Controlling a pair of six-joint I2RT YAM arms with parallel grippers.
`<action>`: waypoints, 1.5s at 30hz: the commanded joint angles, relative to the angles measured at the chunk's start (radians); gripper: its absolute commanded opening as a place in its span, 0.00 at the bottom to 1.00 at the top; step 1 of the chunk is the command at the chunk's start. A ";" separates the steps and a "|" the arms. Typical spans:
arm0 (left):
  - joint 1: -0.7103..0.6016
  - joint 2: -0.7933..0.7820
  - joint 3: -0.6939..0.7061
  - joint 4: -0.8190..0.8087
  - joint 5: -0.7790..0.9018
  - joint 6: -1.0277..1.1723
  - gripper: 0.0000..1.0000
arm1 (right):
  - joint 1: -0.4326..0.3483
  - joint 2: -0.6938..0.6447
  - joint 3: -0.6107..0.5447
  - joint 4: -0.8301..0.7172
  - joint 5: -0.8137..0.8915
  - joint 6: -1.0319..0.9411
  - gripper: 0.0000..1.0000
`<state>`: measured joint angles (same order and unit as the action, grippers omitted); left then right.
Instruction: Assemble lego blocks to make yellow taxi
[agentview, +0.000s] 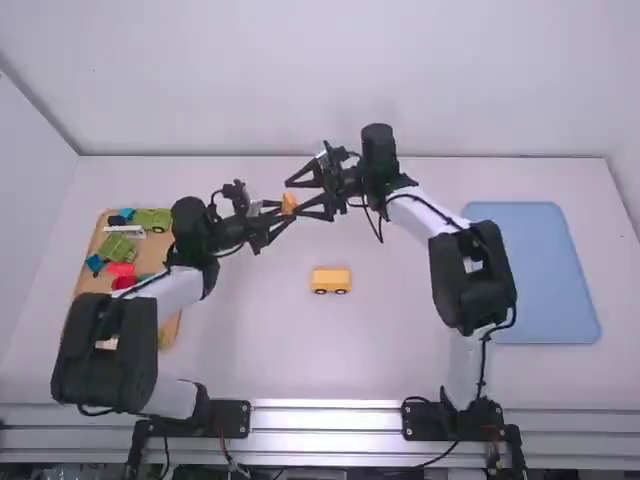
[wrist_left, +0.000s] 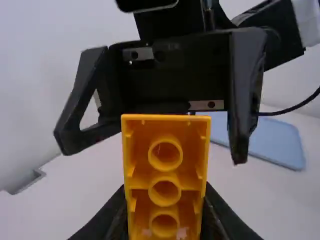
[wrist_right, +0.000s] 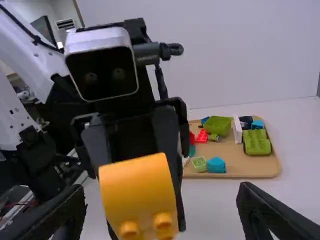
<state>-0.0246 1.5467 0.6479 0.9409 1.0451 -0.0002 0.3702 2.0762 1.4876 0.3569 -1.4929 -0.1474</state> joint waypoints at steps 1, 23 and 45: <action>-0.007 0.021 0.039 0.006 0.040 0.015 0.12 | 0.011 0.016 0.032 0.008 -0.068 -0.017 0.79; 0.017 0.124 0.137 -0.017 0.073 0.014 0.03 | -0.014 0.016 0.032 0.032 -0.069 -0.018 0.40; 0.018 0.124 0.137 0.037 0.074 -0.011 0.42 | 0.003 0.016 0.031 0.033 -0.068 -0.036 0.21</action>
<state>-0.0177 1.6634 0.7639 0.9707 1.1316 -0.0273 0.3580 2.0777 1.4876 0.3908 -1.4910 -0.1852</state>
